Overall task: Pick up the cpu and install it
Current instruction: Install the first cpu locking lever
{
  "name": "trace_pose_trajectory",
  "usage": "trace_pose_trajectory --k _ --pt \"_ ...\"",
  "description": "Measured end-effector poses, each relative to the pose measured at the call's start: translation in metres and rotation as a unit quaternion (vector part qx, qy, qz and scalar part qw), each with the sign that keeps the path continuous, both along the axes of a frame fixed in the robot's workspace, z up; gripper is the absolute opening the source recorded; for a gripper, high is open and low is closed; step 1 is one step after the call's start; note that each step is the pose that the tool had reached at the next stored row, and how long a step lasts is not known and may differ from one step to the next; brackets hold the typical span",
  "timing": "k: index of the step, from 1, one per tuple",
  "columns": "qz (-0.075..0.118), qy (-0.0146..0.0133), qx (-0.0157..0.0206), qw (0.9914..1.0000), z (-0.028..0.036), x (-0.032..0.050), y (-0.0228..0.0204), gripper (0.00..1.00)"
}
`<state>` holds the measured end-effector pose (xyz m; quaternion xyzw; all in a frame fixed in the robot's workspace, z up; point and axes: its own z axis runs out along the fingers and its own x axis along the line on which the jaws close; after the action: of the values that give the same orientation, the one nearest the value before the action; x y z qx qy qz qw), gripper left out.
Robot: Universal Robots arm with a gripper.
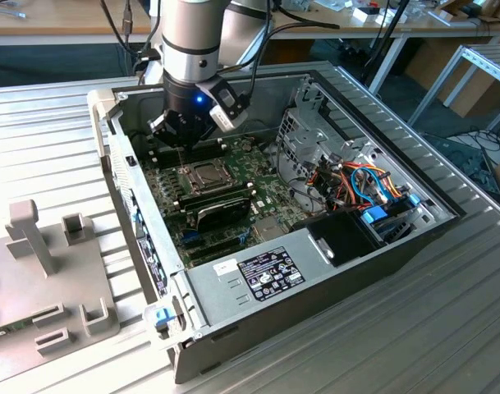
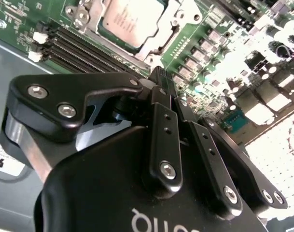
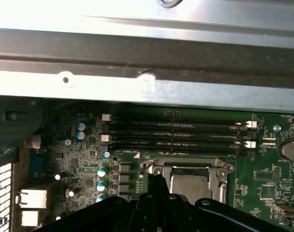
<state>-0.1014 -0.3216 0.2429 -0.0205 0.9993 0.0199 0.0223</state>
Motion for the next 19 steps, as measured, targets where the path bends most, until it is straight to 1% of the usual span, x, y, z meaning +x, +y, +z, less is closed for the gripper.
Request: trace_pose_trajectory --k 3,4,5,6,7,10,11,12,13,14,15,17,18,19 --pt "0.000 -0.0009 0.0005 1.00000 0.0000 -0.0024 -0.0043 0.11" --pt "0.000 -0.0013 0.0008 1.00000 0.0000 -0.0032 -0.0051 0.11" --pt "0.000 -0.0025 0.0047 0.99999 0.0000 -0.0043 -0.0055 0.11" --pt "0.000 -0.0045 0.0188 0.99981 0.0000 -0.0053 -0.0055 0.11" --pt "0.000 -0.0052 0.0226 0.99973 0.0000 -0.0057 -0.0056 0.11" --pt "0.000 -0.0054 0.0231 0.99972 0.0000 -0.0065 -0.0063 0.11" --pt "0.000 -0.0054 0.0229 0.99972 0.0000 -0.0071 -0.0064 0.11" --pt "0.000 -0.0054 0.0218 0.99975 0.0000 -0.0075 -0.0064 0.11" --pt "0.000 -0.0053 0.0188 0.99981 0.0000 -0.0079 -0.0064 0.11" --pt "0.000 -0.0054 0.0152 0.99987 0.0000 -0.0080 -0.0064 0.11" --pt "0.000 -0.0054 0.0102 0.99993 0.0000 -0.0082 -0.0064 0.11" --pt "0.000 -0.0054 -0.0021 0.99998 0.0000 -0.0086 -0.0064 0.11" --pt "0.000 -0.0055 -0.0037 0.99998 -0.0001 -0.0088 -0.0064 0.11" --pt "0.001 -0.0054 -0.0042 0.99998 0.0000 -0.0091 -0.0064 0.11"
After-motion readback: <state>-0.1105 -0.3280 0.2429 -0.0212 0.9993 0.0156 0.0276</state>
